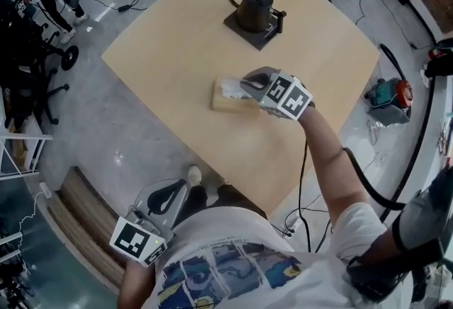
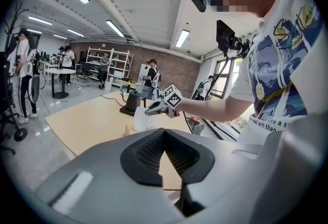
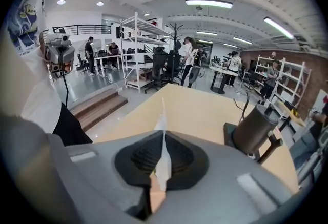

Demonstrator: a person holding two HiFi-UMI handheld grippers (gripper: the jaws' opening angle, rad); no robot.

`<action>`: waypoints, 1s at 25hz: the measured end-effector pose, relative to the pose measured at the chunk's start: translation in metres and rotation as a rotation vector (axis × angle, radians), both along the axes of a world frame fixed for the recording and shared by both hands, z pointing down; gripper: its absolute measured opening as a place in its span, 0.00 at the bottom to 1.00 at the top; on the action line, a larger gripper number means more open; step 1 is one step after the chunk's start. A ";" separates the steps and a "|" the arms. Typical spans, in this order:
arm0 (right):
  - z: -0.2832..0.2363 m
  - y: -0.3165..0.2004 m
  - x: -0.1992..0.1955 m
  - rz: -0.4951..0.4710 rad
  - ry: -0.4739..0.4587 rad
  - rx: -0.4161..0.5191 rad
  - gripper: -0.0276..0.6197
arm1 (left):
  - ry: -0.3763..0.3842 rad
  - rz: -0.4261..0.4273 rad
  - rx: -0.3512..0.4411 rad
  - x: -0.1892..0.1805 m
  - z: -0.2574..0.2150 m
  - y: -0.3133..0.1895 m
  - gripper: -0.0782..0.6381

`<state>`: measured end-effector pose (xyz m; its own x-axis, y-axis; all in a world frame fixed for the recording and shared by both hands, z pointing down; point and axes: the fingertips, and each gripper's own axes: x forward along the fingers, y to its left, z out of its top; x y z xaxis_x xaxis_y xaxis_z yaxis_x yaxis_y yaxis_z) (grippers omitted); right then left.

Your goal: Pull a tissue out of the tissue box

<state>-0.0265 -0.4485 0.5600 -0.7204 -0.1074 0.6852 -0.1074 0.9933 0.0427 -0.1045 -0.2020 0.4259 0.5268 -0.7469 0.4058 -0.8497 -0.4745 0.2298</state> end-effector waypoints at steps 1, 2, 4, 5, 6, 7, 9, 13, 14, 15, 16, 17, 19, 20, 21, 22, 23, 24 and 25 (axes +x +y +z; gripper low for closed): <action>-0.004 0.001 0.000 0.003 -0.007 0.010 0.05 | 0.000 0.003 0.000 0.002 0.001 0.001 0.12; -0.009 0.002 0.000 0.007 -0.015 0.021 0.05 | 0.000 0.007 0.000 0.003 0.001 0.002 0.12; -0.020 0.004 -0.001 0.024 -0.034 0.043 0.05 | 0.000 0.019 0.001 0.005 0.001 0.002 0.12; -0.025 0.006 -0.001 0.032 -0.043 0.054 0.05 | 0.001 0.027 0.002 0.006 0.001 0.003 0.12; -0.031 0.008 -0.001 0.040 -0.052 0.064 0.05 | 0.002 0.035 0.004 0.008 0.001 0.004 0.12; -0.036 0.011 0.000 0.048 -0.061 0.074 0.05 | 0.002 0.043 0.006 0.009 0.000 0.004 0.12; -0.047 0.017 0.001 0.064 -0.075 0.093 0.05 | 0.004 0.060 0.016 0.011 -0.002 0.003 0.12; -0.070 0.033 0.004 0.101 -0.098 0.130 0.05 | 0.015 0.108 0.045 0.012 -0.008 0.003 0.12; -0.075 0.040 0.004 0.108 -0.102 0.138 0.05 | 0.018 0.121 0.053 0.012 -0.009 0.005 0.12; -0.080 0.048 0.004 0.118 -0.106 0.146 0.05 | 0.020 0.135 0.063 0.012 -0.010 0.006 0.12; -0.085 0.054 0.005 0.132 -0.111 0.155 0.05 | 0.023 0.150 0.073 0.011 -0.012 0.007 0.12; -0.089 0.060 0.007 0.149 -0.116 0.163 0.05 | 0.026 0.166 0.085 0.010 -0.014 0.007 0.12; -0.098 0.070 0.008 0.184 -0.125 0.179 0.05 | 0.035 0.192 0.102 0.006 -0.017 0.009 0.12; -0.102 0.077 0.008 0.198 -0.128 0.185 0.05 | 0.038 0.199 0.104 0.003 -0.018 0.012 0.12; -0.105 0.085 0.006 0.207 -0.129 0.190 0.05 | 0.040 0.203 0.104 0.000 -0.018 0.018 0.12; -0.108 0.095 0.005 0.214 -0.129 0.194 0.05 | 0.040 0.207 0.102 -0.003 -0.018 0.024 0.12; -0.112 0.105 0.003 0.220 -0.129 0.197 0.05 | 0.040 0.211 0.102 -0.006 -0.018 0.031 0.12; -0.115 0.115 0.002 0.227 -0.130 0.199 0.05 | 0.042 0.217 0.104 -0.009 -0.019 0.037 0.12; -0.119 0.123 0.001 0.237 -0.132 0.203 0.05 | 0.044 0.226 0.108 -0.011 -0.020 0.041 0.12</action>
<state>-0.0253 -0.3253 0.4406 -0.7402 -0.4068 0.5354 -0.3518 0.9128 0.2073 -0.1156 -0.1606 0.4059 0.7006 -0.6461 0.3028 -0.7098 -0.6747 0.2023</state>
